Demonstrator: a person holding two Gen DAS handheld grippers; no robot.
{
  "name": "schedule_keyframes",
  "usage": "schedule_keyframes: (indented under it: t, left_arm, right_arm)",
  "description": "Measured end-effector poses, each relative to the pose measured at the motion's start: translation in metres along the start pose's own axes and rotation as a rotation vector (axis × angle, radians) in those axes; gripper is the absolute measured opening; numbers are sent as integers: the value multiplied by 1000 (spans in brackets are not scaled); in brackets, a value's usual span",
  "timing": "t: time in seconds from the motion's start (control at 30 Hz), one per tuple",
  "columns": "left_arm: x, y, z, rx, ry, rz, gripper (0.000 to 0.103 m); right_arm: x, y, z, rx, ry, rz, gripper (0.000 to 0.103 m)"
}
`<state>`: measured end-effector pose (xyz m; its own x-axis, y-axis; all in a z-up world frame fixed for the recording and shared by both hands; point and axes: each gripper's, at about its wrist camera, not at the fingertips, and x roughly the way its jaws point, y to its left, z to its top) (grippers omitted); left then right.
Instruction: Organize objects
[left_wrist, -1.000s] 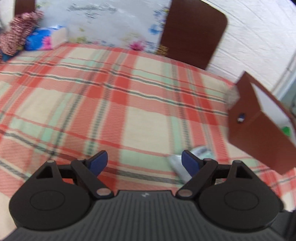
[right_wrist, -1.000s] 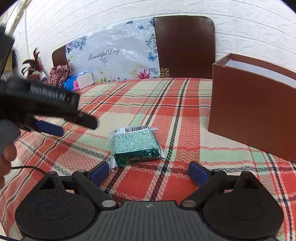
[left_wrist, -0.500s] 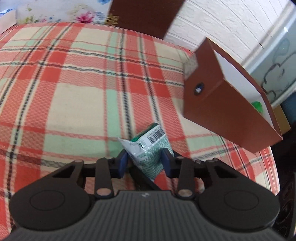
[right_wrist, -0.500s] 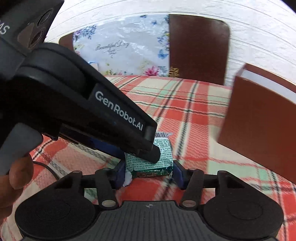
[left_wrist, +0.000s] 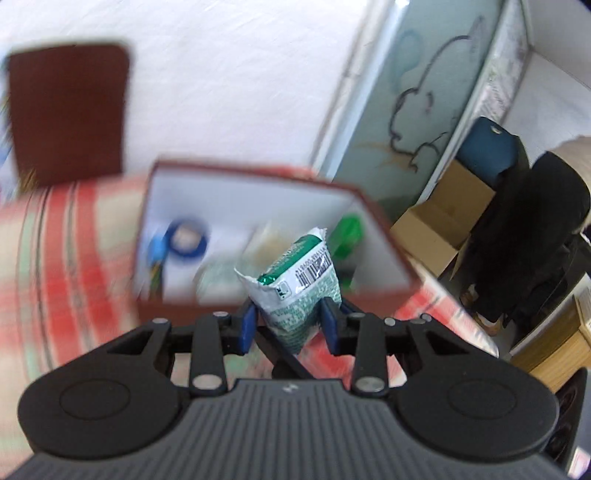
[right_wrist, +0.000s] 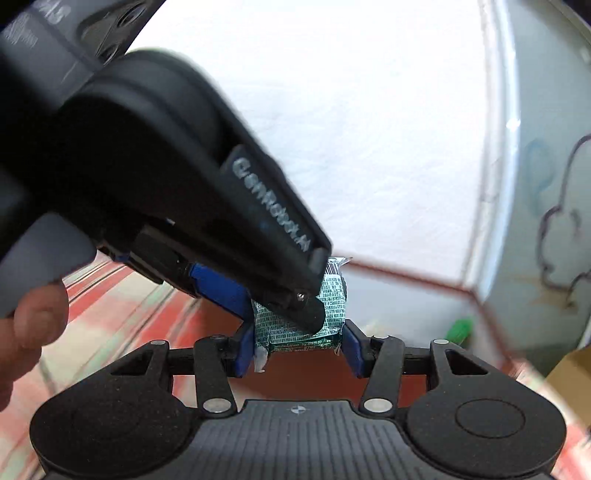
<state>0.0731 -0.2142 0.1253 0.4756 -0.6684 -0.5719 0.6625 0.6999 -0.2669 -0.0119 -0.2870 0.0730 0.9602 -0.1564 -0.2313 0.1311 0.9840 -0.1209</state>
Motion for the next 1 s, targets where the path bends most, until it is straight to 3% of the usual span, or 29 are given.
schedule_keyframes:
  t: [0.17,0.2,0.27,0.33,0.4,0.53,0.67,0.77,1.0]
  left_arm:
    - [54,-17,40,92,-29,54,45]
    - [64,-18,45,105,-29,95,45]
    - [79,-15,47,122,-8,207,45]
    - [75,-8,45,93,-2,238,47]
    - [52,3,39,74,-35,225,56]
    - [13,14,16,69,-76,313,69]
    - [-13,24,-10,45,-50,361,73]
    - [-28,29,-25,45,-48,391,78]
    - [-64,34,-39,46,-99,454,95]
  right_arm:
    - [62,-38,10,33,20,-108,55]
    - [77,-42,8,23,41,-134,65]
    - [97,-52,2,36,103,-174,66]
    - [86,-63,1,104,97,-174,68]
    - [59,-65,-2,135,19,-171,73]
    - [9,-50,-17,210,-65,-155,78]
    - [-16,-18,-33,163,-44,-98,77]
    - [-23,8,-24,120,-36,-77,78]
    - [-53,7,-4,193,-8,-93,82]
